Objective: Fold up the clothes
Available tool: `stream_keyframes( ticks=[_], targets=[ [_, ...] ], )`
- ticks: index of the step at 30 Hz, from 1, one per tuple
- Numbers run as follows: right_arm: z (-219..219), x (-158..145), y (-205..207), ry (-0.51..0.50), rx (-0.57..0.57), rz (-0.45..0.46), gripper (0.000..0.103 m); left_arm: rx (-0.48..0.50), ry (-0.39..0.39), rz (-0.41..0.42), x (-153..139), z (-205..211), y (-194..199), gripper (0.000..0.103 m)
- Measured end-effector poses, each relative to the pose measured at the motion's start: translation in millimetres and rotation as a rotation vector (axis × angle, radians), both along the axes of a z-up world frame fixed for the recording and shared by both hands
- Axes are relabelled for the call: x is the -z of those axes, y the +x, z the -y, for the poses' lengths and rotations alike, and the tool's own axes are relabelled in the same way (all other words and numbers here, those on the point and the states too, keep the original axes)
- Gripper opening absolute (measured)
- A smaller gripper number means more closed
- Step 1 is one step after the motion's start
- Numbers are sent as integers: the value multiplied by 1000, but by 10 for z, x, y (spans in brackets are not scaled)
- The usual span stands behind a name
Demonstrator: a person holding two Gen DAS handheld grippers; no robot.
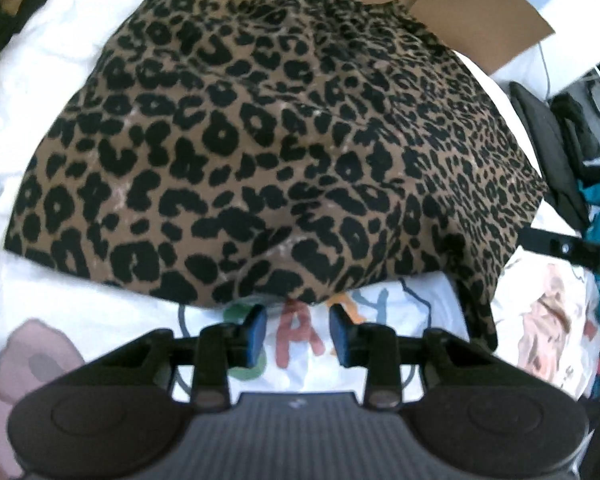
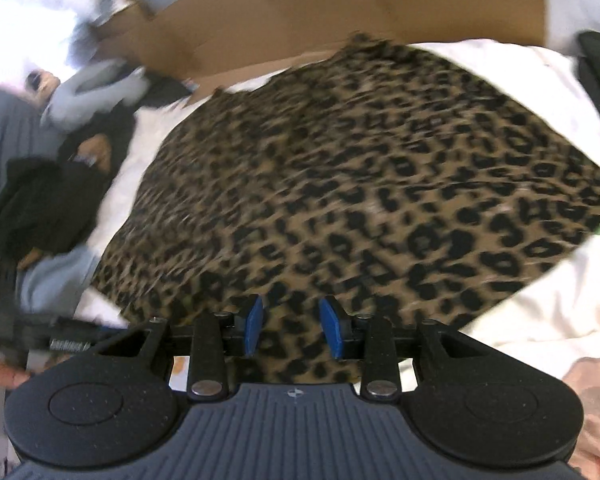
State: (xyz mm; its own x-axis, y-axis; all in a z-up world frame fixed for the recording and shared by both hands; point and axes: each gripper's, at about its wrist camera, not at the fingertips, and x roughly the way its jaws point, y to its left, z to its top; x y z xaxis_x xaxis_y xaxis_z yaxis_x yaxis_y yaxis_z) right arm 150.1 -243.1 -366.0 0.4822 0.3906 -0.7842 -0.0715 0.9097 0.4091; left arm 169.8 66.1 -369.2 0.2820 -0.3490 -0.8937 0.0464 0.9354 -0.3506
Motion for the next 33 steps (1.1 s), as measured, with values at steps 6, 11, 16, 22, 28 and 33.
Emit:
stream_keyframes(
  ticks=[6,11,16,22,28,33],
  targets=[
    [-365,89,-136,68,-131,-50,39,21,-42,54,-35,3,-27,36],
    [-594,159,-216,94,-209,-85,39,33,-63,74,-35,59,15,36],
    [-702,231,-258,92,-236,-101,39,23,-109,88,-31,59,69,33],
    [-674,264,-141,8,-208,-92,40,65,-183,214,-231,107,231,34],
    [-406,264,-15,-17,-131,-98,40,79,-214,223,-216,152,437,34],
    [-330,287,-15,-23,-115,-96,40,50,-229,161,-30,116,604,35]
  ],
)
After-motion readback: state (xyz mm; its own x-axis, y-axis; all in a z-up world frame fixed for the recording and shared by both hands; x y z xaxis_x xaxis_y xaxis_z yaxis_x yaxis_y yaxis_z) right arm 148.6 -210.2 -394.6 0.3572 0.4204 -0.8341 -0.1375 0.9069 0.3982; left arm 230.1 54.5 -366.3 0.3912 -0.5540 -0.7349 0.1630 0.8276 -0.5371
